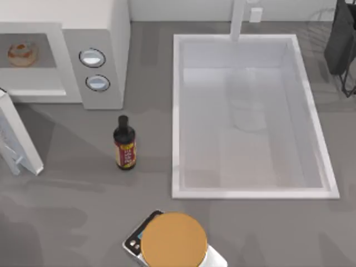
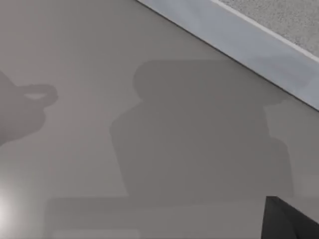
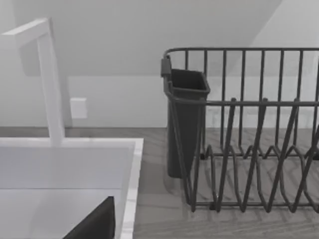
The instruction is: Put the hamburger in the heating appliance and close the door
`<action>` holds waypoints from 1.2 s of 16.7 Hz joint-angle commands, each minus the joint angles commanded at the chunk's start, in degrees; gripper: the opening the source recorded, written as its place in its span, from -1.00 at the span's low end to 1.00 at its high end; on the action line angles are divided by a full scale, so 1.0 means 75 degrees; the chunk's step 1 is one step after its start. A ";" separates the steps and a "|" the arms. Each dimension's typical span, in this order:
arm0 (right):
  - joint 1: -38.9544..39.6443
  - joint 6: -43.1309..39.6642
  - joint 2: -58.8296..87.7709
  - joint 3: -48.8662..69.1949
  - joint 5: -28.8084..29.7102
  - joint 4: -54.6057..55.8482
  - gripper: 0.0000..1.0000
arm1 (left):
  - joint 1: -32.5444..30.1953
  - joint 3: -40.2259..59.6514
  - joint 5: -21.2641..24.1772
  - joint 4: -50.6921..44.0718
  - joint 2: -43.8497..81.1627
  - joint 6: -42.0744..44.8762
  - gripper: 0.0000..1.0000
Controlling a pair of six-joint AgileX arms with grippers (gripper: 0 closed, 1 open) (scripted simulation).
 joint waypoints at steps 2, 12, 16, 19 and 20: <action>0.0000 0.0000 0.0000 0.0000 0.0000 0.0000 1.00 | -0.0860 -0.0158 -0.0533 0.0007 -0.0233 -0.0584 -1.00; 0.0000 0.0000 0.0000 0.0000 0.0000 0.0000 1.00 | -0.3233 -0.0654 -0.2224 0.0077 -0.1126 -0.2439 -1.00; 0.0000 0.0000 0.0000 0.0000 0.0000 0.0000 1.00 | -0.3212 -0.0402 -0.2200 0.0229 -0.0788 -0.2436 -1.00; 0.0000 0.0000 0.0000 0.0000 0.0000 0.0000 1.00 | -0.3244 0.0194 -0.2201 0.0635 0.0246 -0.2434 -1.00; 0.0000 0.0000 0.0000 0.0000 0.0000 0.0000 1.00 | -0.3255 0.0427 -0.2202 0.0795 0.0740 -0.2436 -1.00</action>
